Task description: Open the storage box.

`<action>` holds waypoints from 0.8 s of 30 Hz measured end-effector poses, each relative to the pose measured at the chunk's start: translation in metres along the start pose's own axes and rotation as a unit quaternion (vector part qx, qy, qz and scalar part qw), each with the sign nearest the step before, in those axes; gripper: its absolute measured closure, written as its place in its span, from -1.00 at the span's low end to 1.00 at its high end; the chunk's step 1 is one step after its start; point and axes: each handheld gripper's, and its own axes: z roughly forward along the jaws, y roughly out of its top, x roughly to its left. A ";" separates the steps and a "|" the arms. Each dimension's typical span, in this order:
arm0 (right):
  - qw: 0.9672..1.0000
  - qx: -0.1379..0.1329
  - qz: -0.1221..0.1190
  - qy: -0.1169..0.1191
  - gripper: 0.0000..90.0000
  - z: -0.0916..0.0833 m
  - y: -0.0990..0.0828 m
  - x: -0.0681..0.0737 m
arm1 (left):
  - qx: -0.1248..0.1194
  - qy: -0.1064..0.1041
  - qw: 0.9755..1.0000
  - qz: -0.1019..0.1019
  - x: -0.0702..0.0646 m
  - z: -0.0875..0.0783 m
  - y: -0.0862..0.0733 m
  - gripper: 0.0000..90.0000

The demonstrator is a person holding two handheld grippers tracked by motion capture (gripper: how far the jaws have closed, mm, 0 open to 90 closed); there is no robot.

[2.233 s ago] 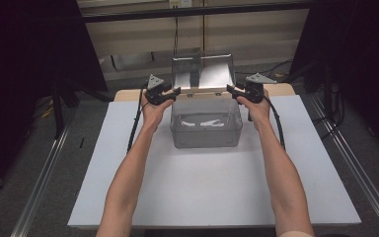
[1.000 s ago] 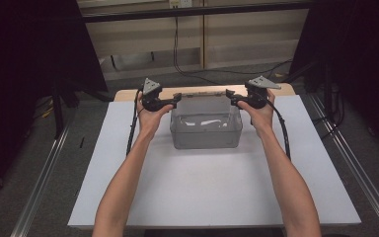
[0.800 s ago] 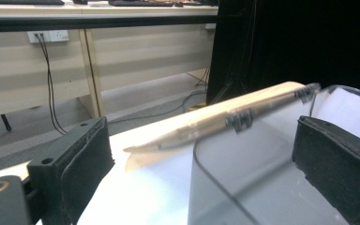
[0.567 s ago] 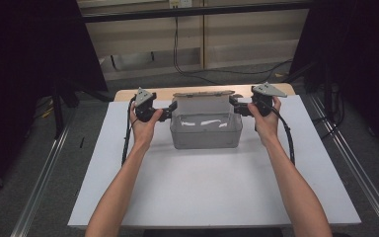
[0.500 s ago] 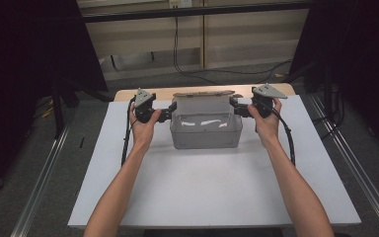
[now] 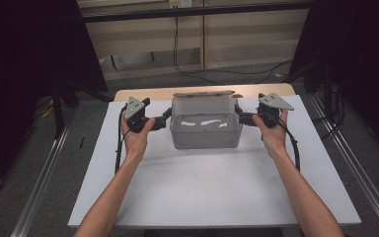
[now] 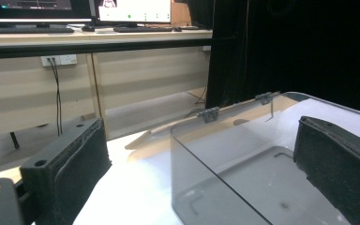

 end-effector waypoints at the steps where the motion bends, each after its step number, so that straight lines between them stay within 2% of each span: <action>1: 1.000 -0.003 0.001 0.000 -0.96 -0.002 0.000 0.000 | -0.002 0.001 1.000 -0.001 -0.001 -0.003 -0.001 -0.92; 4: 1.000 -0.009 -0.004 -0.004 -0.98 -0.010 0.002 0.001 | -0.006 0.005 1.000 -0.001 -0.004 -0.011 -0.004 -0.92; 7: 1.000 -0.013 -0.006 -0.012 -1.00 -0.016 0.001 0.002 | 0.001 0.009 1.000 0.005 -0.003 -0.017 -0.007 -0.92; 9: 1.000 -0.016 -0.004 -0.011 -1.00 -0.020 0.000 0.004 | -0.002 0.012 1.000 -0.006 -0.003 -0.022 -0.009 -0.92; 14: 1.000 -0.023 -0.012 -0.014 -0.99 -0.032 -0.001 0.009 | -0.001 0.017 1.000 -0.004 -0.004 -0.033 -0.013 -0.92; 17: 1.000 -0.021 -0.009 -0.012 -0.99 -0.039 -0.001 0.011 | -0.005 0.022 1.000 -0.011 -0.005 -0.040 -0.014 -0.92; 23: 0.999 -0.026 -0.007 -0.023 -0.98 -0.055 -0.002 0.014 | -0.003 0.029 1.000 -0.008 -0.003 -0.054 -0.018 -0.89; 24: 0.999 -0.031 -0.009 -0.026 -0.98 -0.058 -0.002 0.015 | -0.007 0.030 0.999 -0.014 -0.004 -0.057 -0.019 -0.89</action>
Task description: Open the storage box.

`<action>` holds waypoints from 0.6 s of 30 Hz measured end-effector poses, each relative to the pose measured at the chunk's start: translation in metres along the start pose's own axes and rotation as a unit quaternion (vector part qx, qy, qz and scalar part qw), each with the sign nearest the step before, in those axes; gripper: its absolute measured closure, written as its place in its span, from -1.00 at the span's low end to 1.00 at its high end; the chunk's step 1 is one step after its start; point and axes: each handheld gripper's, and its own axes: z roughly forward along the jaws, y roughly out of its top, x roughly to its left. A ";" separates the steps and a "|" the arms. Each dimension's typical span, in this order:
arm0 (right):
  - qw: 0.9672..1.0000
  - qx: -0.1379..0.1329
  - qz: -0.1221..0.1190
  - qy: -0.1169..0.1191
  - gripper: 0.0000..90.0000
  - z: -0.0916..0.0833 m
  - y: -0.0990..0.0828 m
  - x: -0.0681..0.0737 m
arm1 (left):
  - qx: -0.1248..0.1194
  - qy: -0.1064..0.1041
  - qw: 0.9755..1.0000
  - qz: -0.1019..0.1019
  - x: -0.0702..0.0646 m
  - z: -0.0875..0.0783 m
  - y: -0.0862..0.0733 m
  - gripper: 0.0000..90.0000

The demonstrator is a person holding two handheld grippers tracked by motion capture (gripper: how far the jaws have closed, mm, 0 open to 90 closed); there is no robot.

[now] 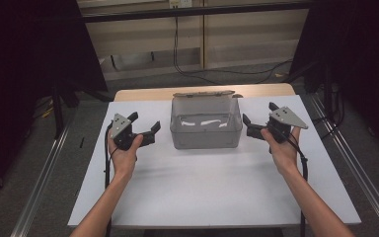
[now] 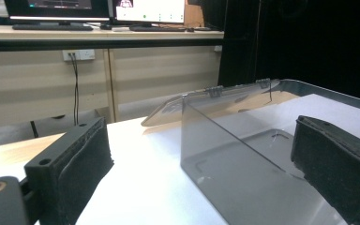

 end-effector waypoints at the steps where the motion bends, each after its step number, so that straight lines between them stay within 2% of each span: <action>1: 1.000 -0.002 -0.001 -0.001 -0.98 -0.003 0.000 0.000 | 0.000 0.000 1.000 0.000 0.000 -0.003 -0.001 -0.89; 10: 1.000 0.002 0.001 -0.005 -0.99 -0.026 -0.009 0.000 | 0.002 0.011 1.000 0.010 -0.004 -0.023 -0.007 -0.89; 13: 1.000 0.000 0.005 -0.004 -0.98 -0.034 -0.012 0.001 | 0.003 0.018 1.000 0.003 -0.005 -0.030 -0.011 -0.89; 18: 1.000 0.002 0.009 -0.008 -0.98 -0.051 -0.017 0.001 | 0.004 0.016 1.000 -0.004 -0.011 -0.041 -0.015 -0.90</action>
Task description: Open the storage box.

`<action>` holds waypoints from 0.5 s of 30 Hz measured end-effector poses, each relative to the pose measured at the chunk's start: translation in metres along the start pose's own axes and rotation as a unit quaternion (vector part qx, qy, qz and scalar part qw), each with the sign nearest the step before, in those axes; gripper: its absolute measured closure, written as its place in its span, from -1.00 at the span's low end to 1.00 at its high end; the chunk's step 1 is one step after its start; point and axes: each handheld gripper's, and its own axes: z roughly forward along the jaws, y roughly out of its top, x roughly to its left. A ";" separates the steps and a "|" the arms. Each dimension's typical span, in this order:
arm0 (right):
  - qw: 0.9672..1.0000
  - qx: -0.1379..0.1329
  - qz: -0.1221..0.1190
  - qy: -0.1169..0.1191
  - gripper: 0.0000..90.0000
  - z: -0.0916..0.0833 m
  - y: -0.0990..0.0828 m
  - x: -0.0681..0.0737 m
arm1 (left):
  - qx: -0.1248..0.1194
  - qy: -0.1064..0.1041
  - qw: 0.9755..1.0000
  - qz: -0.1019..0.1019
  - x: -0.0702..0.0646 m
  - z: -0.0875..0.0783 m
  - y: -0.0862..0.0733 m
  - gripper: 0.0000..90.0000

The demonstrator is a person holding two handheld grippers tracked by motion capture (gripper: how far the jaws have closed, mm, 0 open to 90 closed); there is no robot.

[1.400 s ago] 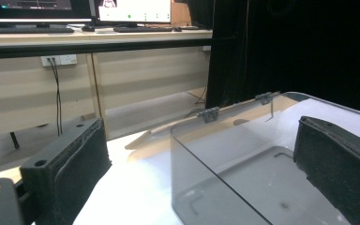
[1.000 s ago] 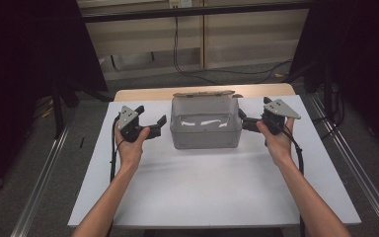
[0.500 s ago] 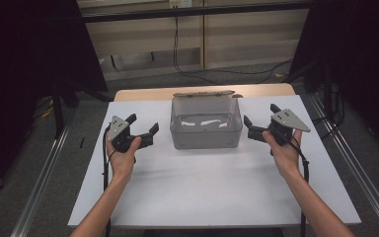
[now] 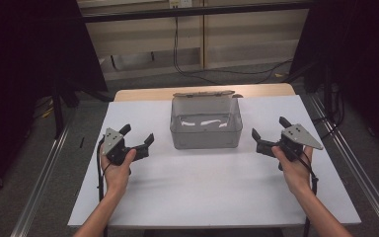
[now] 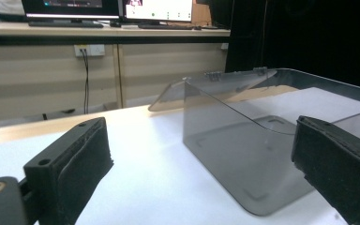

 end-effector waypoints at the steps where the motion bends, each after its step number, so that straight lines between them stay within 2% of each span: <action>1: 1.000 0.004 0.006 -0.004 -0.98 -0.003 -0.001 0.000 | -0.002 -0.003 1.000 -0.007 -0.001 -0.002 -0.001 -0.90; 2: 1.000 0.009 0.011 -0.007 -0.98 -0.006 -0.001 -0.001 | 0.000 -0.010 1.000 -0.015 -0.003 -0.004 -0.002 -0.90; 3: 1.000 0.008 0.012 -0.010 -0.98 -0.010 -0.002 -0.001 | -0.001 -0.007 1.000 -0.008 -0.004 -0.007 -0.003 -0.90; 4: 1.000 0.007 0.012 -0.012 -0.98 -0.013 -0.004 -0.001 | 0.003 -0.003 1.000 0.007 -0.006 -0.009 -0.004 -0.90; 5: 1.000 0.010 0.013 -0.013 -0.98 -0.017 -0.005 -0.001 | 0.005 -0.004 1.000 0.009 -0.007 -0.011 -0.006 -0.90; 7: 1.000 0.010 0.015 -0.015 -0.98 -0.023 -0.009 0.000 | 0.008 -0.006 1.000 -0.001 -0.008 -0.016 -0.009 -0.90; 9: 1.000 0.008 0.011 -0.015 -0.98 -0.029 -0.012 0.001 | 0.010 0.005 1.000 0.007 -0.009 -0.021 -0.011 -0.90; 12: 1.000 0.006 0.013 -0.017 -0.98 -0.038 -0.012 0.002 | 0.003 0.018 1.000 -0.006 -0.009 -0.029 -0.011 -0.90; 14: 0.999 0.007 0.033 -0.011 -1.00 -0.044 -0.013 0.002 | 0.005 0.029 1.000 -0.003 -0.009 -0.034 -0.009 -0.90; 15: 0.999 0.009 0.041 -0.009 -1.00 -0.047 -0.013 0.003 | 0.006 0.028 1.000 -0.005 -0.010 -0.037 -0.008 -0.90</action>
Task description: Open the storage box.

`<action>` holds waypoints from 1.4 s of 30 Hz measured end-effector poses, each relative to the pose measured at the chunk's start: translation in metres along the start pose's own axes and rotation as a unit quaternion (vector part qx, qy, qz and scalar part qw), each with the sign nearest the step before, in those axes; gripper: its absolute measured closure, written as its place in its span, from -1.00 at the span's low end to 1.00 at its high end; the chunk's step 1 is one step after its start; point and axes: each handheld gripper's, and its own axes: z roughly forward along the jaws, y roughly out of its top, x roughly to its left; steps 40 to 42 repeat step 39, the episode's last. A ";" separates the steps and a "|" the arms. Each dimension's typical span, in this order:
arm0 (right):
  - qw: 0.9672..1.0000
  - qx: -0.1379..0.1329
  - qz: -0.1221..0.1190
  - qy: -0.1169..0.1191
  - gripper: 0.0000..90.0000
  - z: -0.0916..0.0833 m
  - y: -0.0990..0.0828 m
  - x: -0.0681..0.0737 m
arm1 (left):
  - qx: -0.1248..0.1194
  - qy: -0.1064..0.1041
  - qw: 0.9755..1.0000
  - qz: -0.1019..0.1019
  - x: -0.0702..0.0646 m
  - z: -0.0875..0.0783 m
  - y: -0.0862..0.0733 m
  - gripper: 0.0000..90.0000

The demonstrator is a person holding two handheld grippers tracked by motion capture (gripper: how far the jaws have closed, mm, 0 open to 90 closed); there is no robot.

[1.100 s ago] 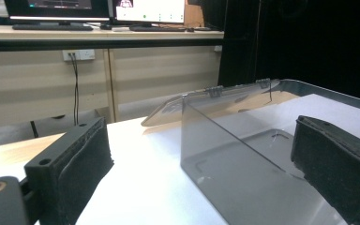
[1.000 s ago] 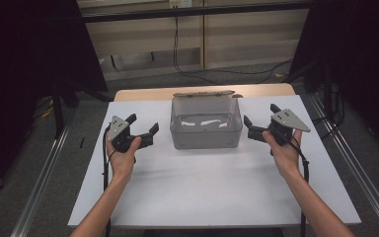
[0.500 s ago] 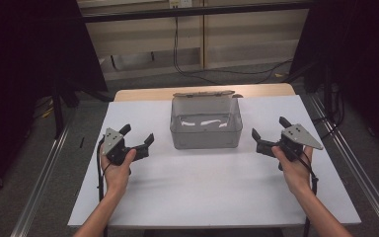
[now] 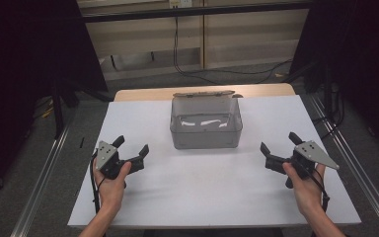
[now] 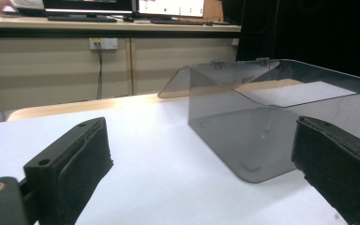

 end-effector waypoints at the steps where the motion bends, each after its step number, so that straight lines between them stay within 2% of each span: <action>1: 1.000 -0.001 -0.001 -0.002 -1.00 -0.003 0.000 0.001 | -0.002 -0.002 1.000 -0.001 0.000 -0.003 0.001 -0.90; 3: 1.000 -0.004 -0.021 -0.012 -1.00 -0.010 -0.001 0.002 | -0.002 -0.005 1.000 -0.002 0.000 -0.010 0.000 -0.90; 8: 1.000 0.003 -0.018 -0.016 -1.00 -0.024 -0.008 -0.002 | -0.002 -0.011 1.000 0.006 0.000 -0.025 -0.007 -0.90; 10: 1.000 0.001 -0.016 -0.021 -1.00 -0.028 -0.011 -0.005 | -0.001 -0.005 1.000 0.007 0.001 -0.030 -0.010 -0.89; 12: 1.000 0.002 -0.014 -0.020 -1.00 -0.032 -0.012 -0.008 | -0.002 -0.004 1.000 0.000 0.001 -0.035 -0.014 -0.89; 14: 0.999 -0.001 -0.031 -0.028 -1.00 -0.037 -0.015 -0.010 | 0.003 -0.004 1.000 0.006 -0.001 -0.039 -0.017 -0.89; 16: 0.999 0.000 -0.020 -0.028 -1.00 -0.040 -0.017 -0.012 | 0.008 -0.001 1.000 0.007 -0.002 -0.042 -0.019 -0.89; 19: 0.999 0.005 -0.030 -0.033 -0.99 -0.045 -0.019 -0.014 | 0.013 0.002 1.000 0.008 -0.002 -0.048 -0.022 -0.89; 22: 0.999 0.013 -0.030 -0.033 -0.99 -0.052 -0.023 -0.016 | 0.015 0.008 1.000 0.005 -0.006 -0.053 -0.028 -0.89; 24: 0.999 0.014 -0.025 -0.034 -0.99 -0.057 -0.026 -0.017 | 0.012 0.009 1.000 0.007 -0.007 -0.055 -0.032 -0.89; 25: 0.999 0.012 -0.023 -0.035 -0.99 -0.059 -0.026 -0.017 | 0.011 0.008 1.000 0.002 -0.008 -0.056 -0.033 -0.89; 29: 0.999 0.010 -0.036 -0.025 -0.99 -0.063 -0.029 -0.016 | 0.020 0.019 1.000 0.007 -0.005 -0.057 -0.037 -0.89; 32: 0.999 0.019 -0.035 -0.023 -0.98 -0.061 -0.032 -0.016 | 0.023 0.025 0.999 -0.005 -0.004 -0.057 -0.038 -0.89; 34: 0.999 0.019 -0.036 -0.026 -0.98 -0.060 -0.032 -0.016 | 0.026 0.022 0.999 0.000 -0.007 -0.055 -0.038 -0.89; 39: 0.999 0.017 -0.019 -0.019 -0.97 -0.056 -0.033 -0.016 | 0.040 0.006 0.999 0.007 -0.014 -0.051 -0.039 -0.89; 42: 0.999 0.017 -0.019 -0.019 -0.97 -0.056 -0.033 -0.016 | 0.040 0.006 0.999 0.007 -0.014 -0.051 -0.039 -0.89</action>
